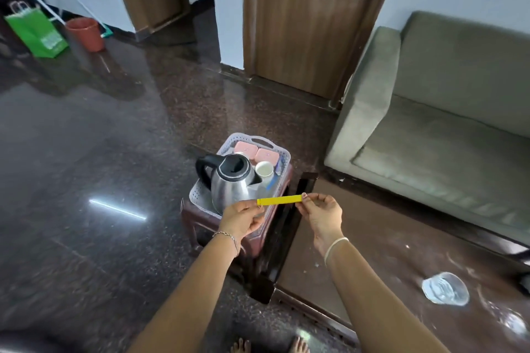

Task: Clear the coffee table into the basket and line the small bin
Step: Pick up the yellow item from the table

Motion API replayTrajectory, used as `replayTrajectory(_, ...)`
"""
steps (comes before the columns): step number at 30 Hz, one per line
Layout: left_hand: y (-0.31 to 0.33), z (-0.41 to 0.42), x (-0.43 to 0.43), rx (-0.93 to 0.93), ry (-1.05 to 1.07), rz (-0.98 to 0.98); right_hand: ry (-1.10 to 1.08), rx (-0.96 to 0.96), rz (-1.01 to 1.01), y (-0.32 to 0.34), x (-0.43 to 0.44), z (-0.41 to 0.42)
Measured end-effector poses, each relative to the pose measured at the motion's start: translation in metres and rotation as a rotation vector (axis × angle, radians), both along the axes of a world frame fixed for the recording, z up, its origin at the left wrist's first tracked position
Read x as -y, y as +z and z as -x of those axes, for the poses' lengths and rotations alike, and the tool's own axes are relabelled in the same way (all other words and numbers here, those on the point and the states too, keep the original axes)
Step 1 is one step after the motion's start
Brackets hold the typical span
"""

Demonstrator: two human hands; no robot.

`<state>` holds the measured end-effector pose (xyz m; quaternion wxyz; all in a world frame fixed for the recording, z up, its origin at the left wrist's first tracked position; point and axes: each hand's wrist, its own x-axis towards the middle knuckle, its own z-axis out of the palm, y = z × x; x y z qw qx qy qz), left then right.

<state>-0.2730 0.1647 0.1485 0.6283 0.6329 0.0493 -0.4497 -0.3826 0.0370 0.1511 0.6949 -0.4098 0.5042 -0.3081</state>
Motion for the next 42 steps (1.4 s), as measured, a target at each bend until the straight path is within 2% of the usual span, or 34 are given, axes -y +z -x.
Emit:
replayTrajectory(10, -0.026, -0.018, 0.059, -0.097, -0.078, -0.085, 0.226, -0.268, 0.152, -0.039, 0.088, -0.056)
replayTrajectory(20, -0.086, -0.031, 0.122, -0.202, 0.074, -0.186, 0.642, -0.561, 0.312, -0.124, 0.157, -0.131)
replayTrajectory(27, -0.126, -0.041, 0.156, -0.268, 0.177, -0.273, 0.984, -0.792, 0.552, -0.162, 0.176, -0.161)
replayTrajectory(31, -0.141, -0.043, 0.165, -0.295, 0.183, -0.291, 1.122, -0.923, 0.808, -0.170, 0.175, -0.172)
replayTrajectory(33, -0.145, -0.046, 0.167, -0.329, 0.196, -0.292, 1.169, -0.959, 0.890, -0.174, 0.174, -0.176)
replayTrajectory(36, -0.147, -0.050, 0.167, -0.349, 0.222, -0.296, 1.206, -0.994, 0.910, -0.176, 0.174, -0.176)
replayTrajectory(42, -0.152, -0.055, 0.166, -0.390, 0.237, -0.282, 1.174, -0.948, 0.940, -0.173, 0.176, -0.169)
